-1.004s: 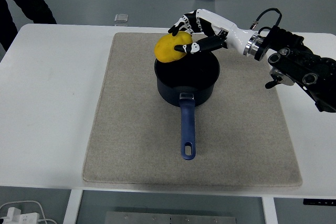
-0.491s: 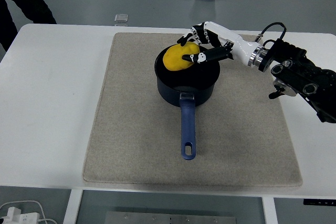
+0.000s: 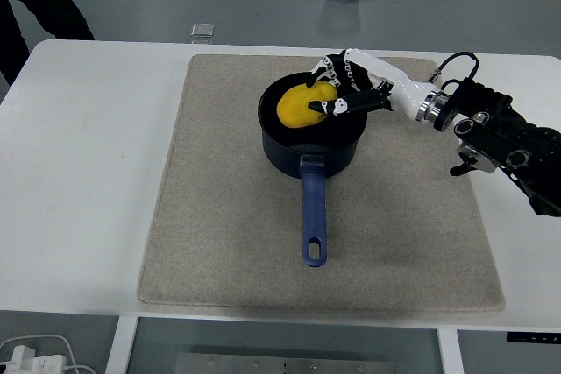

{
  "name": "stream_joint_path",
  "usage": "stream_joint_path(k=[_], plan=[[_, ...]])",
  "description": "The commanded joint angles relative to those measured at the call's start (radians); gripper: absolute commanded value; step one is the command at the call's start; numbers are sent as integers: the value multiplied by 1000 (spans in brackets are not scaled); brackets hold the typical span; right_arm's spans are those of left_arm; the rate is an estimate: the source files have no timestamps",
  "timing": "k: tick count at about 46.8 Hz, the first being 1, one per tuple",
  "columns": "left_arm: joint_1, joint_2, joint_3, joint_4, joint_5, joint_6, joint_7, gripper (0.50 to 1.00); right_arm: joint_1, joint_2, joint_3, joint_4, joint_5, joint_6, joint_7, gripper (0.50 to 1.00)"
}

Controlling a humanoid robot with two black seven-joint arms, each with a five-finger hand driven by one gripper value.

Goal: Put the potato in the blue pot

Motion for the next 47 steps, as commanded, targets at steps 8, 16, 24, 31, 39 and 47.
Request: stream_joint_path(k=[8,16,24,31,39,47], plan=[[0,0,0,1,0,0,0,996,0,-4,2,1,0,-6,0,899],[0,0,0,1,-1,0,0,996,0,-3,6,0,0,-10,0,928],[0,0,0,-1,0,0,0,996,2,-6,8,0,2,-10,0,930],[0,0,0,1,-1,1,0,996,3,-9,14,0,9,-10,0,930],[0,0,0,1,0,1,0,996,11,-13,22,0,61,-9,0,930],[0,0,0,-1,0,0,0,996,9,-26,23,-8,139,-12,0,930]])
